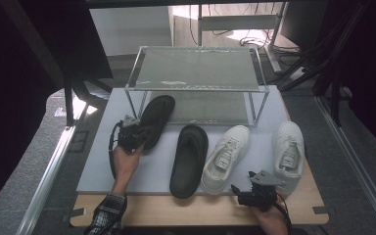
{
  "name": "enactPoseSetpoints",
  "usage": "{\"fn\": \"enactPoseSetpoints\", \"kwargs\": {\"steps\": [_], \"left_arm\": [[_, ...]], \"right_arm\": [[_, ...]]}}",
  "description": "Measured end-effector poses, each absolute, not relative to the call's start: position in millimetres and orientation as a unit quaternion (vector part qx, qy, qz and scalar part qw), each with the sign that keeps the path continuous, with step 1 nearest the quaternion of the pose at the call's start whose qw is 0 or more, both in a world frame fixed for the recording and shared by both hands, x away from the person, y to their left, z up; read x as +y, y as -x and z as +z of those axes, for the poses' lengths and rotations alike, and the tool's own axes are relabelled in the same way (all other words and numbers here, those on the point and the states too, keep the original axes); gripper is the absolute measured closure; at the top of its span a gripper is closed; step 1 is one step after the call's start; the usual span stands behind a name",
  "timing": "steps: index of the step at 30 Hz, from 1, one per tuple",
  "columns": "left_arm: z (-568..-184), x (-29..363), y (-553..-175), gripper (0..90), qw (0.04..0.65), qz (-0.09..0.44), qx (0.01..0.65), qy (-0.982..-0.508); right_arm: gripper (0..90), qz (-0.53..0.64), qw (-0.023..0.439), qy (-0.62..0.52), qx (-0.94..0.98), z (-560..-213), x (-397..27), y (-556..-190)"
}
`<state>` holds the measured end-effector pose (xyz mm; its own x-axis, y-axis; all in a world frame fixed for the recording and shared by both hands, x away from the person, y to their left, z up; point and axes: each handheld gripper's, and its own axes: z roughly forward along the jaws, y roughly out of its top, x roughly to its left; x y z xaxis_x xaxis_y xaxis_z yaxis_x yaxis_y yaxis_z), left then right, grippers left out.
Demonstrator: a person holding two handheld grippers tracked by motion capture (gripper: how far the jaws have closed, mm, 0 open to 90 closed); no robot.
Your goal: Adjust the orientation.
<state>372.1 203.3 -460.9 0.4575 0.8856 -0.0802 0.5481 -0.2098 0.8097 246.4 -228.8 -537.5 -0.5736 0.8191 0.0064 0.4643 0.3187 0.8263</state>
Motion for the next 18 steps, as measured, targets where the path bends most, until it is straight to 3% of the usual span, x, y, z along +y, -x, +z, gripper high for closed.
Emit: {"fn": "enactPoseSetpoints", "kwargs": {"steps": [18], "left_arm": [[-498,243,-324,89.6,0.400,0.190,0.498,-0.745]], "right_arm": [[15.6,0.415,0.214,-0.409,0.784,-537,-229,-246]]}}
